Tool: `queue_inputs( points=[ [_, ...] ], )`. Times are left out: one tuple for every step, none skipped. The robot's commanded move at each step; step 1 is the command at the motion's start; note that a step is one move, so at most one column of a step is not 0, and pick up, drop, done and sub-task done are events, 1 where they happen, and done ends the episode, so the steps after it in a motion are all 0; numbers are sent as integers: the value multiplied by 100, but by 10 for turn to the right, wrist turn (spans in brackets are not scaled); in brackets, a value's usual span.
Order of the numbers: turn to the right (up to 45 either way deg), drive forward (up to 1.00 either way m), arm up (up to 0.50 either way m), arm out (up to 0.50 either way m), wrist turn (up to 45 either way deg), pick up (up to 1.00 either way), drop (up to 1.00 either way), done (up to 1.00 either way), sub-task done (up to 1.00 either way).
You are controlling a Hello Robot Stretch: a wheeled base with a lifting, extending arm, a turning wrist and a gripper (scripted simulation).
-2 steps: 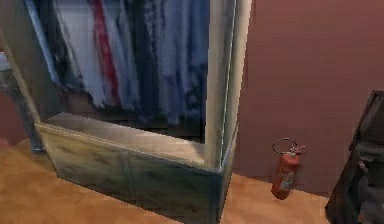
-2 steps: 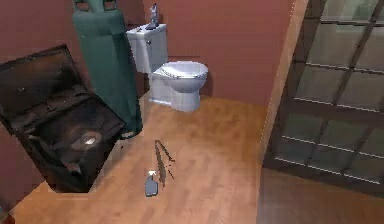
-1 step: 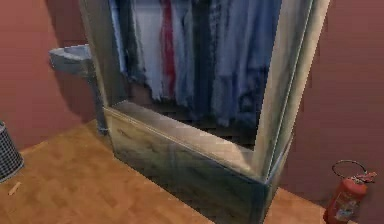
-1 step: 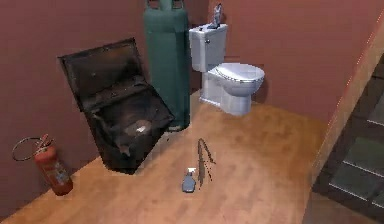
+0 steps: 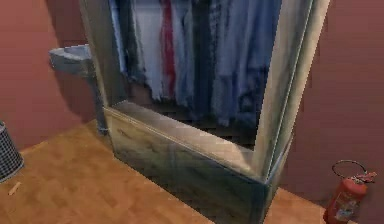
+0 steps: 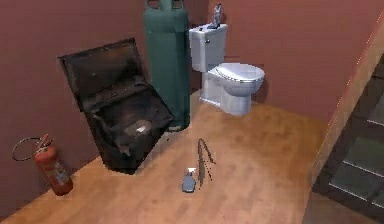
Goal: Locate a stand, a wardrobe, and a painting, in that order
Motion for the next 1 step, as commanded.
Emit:
queue_inputs(
  points=[
    [-450,0,0,0,0,0,0,0,0]
  ],
)
